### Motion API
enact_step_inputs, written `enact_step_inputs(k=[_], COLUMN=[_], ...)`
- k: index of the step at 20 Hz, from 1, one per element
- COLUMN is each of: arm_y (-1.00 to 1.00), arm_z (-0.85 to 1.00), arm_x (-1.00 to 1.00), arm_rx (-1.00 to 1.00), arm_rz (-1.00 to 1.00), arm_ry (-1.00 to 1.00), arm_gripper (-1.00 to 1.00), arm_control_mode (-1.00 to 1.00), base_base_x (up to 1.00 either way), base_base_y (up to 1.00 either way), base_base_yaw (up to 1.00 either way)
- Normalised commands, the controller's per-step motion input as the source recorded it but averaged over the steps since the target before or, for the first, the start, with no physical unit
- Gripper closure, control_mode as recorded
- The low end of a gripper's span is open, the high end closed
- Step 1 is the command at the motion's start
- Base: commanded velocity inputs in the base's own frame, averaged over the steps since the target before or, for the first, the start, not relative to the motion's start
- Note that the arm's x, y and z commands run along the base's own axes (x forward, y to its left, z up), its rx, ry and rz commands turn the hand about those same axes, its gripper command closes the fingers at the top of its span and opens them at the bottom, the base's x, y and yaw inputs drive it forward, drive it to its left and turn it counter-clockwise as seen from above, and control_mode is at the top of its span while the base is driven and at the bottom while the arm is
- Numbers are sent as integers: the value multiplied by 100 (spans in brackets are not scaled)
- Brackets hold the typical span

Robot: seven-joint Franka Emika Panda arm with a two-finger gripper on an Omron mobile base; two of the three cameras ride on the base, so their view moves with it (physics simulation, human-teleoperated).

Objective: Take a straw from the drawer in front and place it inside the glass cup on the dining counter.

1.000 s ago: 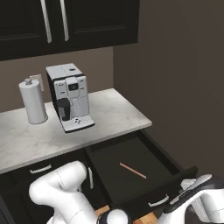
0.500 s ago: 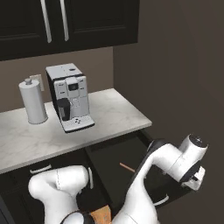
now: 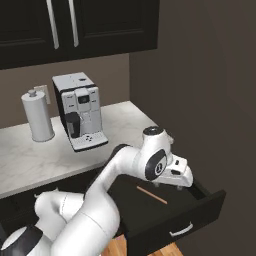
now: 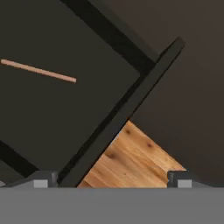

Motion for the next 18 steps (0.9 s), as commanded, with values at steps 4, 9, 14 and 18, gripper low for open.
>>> enact_step_inputs(k=[4,9,14,18], arm_y=[4,0,0,12], arm_z=[1,-1,0,-29], arm_x=[51,55,36,35], arm_rx=[-13,0,23,22], arm_rz=[21,25,31,36], arm_ry=[30,20,2,0], arm_gripper=[-100,-100,-100,-100], arm_control_mode=[-100,-100,-100,-100], base_base_x=[0,0,0,0], base_base_y=[0,0,0,0], base_base_yaw=[0,0,0,0])
